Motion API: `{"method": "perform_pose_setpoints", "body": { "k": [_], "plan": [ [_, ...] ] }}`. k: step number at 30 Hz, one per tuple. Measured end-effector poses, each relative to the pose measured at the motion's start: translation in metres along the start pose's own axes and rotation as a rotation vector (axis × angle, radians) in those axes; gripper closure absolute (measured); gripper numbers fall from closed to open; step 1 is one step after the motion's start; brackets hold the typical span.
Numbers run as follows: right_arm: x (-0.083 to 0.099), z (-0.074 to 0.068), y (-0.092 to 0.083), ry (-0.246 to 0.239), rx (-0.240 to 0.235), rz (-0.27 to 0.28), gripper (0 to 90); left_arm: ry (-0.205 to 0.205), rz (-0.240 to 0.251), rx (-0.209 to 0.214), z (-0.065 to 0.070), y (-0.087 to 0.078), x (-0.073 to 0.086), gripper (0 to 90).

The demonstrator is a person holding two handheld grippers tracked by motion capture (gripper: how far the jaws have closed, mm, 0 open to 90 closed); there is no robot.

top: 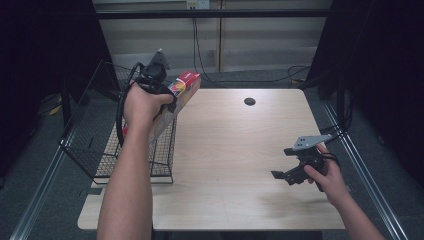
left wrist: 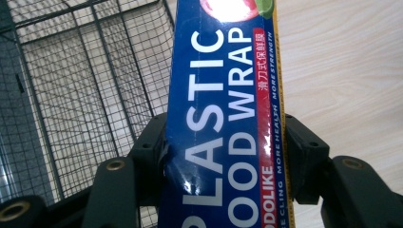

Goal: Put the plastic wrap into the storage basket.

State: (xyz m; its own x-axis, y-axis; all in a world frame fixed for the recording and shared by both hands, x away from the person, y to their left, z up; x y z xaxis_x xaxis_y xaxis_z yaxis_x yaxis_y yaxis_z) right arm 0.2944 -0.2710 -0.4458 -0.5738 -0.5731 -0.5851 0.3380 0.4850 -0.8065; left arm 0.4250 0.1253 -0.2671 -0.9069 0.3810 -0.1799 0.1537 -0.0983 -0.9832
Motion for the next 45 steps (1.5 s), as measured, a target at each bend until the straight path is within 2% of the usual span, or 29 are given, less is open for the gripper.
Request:
{"method": "perform_pose_setpoints", "body": {
  "k": [1,3,11,17,23,24,25,45],
  "plan": [
    [0.0,0.0,0.0,0.001,0.0,0.001,2.1,0.005,0.001,-0.002,-0.002,-0.001,0.0,43.9],
    [0.0,0.001,-0.001,0.003,-0.001,0.002,2.1,-0.014,0.013,-0.007,-0.005,-0.003,0.002,43.9],
    [0.0,0.001,0.001,0.002,0.003,-0.001,2.1,-0.04,0.016,-0.015,-0.014,-0.007,0.006,43.9],
    [0.001,0.001,0.001,0.001,0.006,0.003,2.1,-0.044,0.017,-0.017,-0.02,-0.01,0.009,43.8],
    [0.001,0.002,0.0,0.002,-0.002,-0.003,2.2,-0.067,0.029,-0.018,-0.024,-0.012,0.01,43.8],
    [0.001,0.002,0.0,0.003,-0.001,-0.002,2.1,-0.082,0.03,-0.011,-0.024,-0.012,0.011,43.8],
    [0.001,0.002,0.0,0.004,0.004,-0.001,2.1,-0.076,0.031,-0.017,-0.026,-0.012,0.011,43.8],
    [0.002,0.001,0.002,-0.004,0.001,-0.005,2.1,-0.157,0.04,-0.025,-0.048,-0.012,0.024,43.5]
  ]
}}
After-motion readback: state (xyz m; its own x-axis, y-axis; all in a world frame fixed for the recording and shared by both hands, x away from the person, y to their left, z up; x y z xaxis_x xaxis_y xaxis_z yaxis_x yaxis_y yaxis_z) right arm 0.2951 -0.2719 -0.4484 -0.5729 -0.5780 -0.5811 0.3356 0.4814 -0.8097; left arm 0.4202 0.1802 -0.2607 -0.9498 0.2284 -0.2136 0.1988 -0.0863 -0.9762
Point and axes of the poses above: each handheld gripper's, and its own axes: y roughly forward along the jaws, x roughly out of its underside, z roughly to its right, the point moved 2 cm from there along y, roughly forward along the jaws, and after that the axes turned 12 degrees about -z, right-handed, at the moved point
